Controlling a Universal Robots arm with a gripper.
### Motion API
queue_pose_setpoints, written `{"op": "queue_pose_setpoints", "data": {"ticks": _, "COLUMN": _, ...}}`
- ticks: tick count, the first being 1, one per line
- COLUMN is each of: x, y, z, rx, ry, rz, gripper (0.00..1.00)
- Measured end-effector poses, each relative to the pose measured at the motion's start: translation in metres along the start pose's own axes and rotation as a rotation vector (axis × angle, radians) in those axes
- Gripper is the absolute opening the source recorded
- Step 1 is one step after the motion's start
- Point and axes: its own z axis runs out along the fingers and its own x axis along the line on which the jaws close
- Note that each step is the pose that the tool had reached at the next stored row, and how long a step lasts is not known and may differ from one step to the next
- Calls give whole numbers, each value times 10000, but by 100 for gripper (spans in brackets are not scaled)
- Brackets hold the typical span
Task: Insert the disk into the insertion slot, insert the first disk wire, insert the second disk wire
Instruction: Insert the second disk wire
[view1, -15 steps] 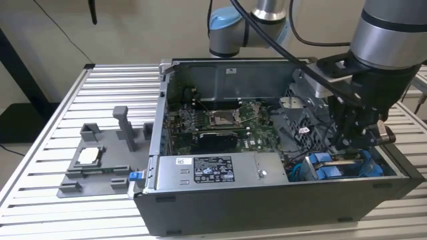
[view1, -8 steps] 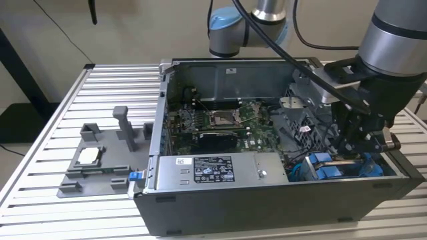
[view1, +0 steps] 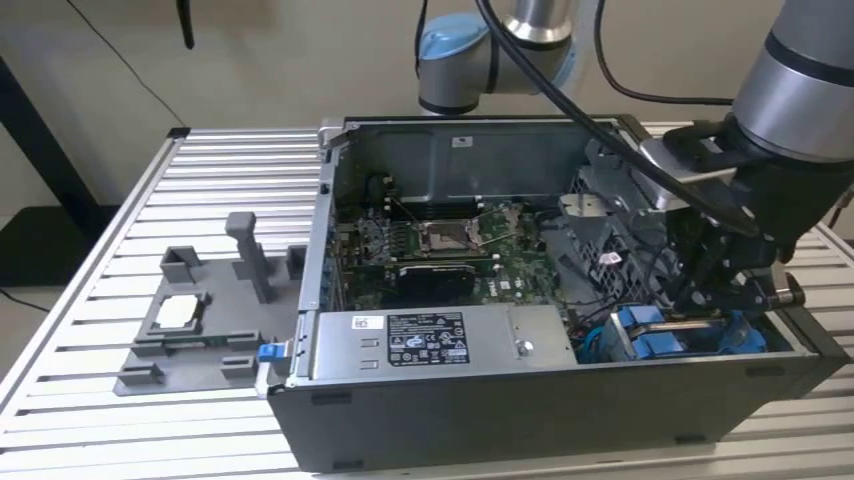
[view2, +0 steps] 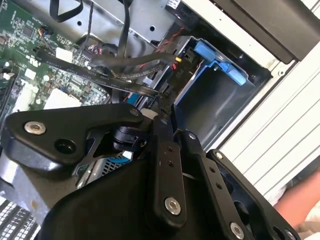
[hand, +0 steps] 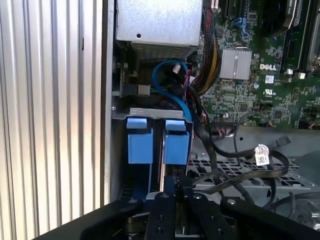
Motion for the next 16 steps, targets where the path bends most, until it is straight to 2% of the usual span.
{"op": "queue_pose_setpoints", "data": {"ticks": 4, "x": 2, "y": -23, "z": 15, "rx": -138, "ry": -144, "rz": 23, "gripper": 16}}
{"op": "queue_pose_setpoints", "data": {"ticks": 6, "x": 3, "y": -27, "z": 20, "rx": -200, "ry": -193, "rz": 42, "gripper": 16}}
{"op": "queue_pose_setpoints", "data": {"ticks": 9, "x": 3, "y": -34, "z": 23, "rx": -268, "ry": -232, "rz": 68, "gripper": 16}}
{"op": "queue_pose_setpoints", "data": {"ticks": 13, "x": 6, "y": -48, "z": 25, "rx": -438, "ry": -247, "rz": 96, "gripper": 16}}
{"op": "queue_pose_setpoints", "data": {"ticks": 16, "x": 9, "y": -95, "z": 28, "rx": -578, "ry": -251, "rz": 108, "gripper": 16}}
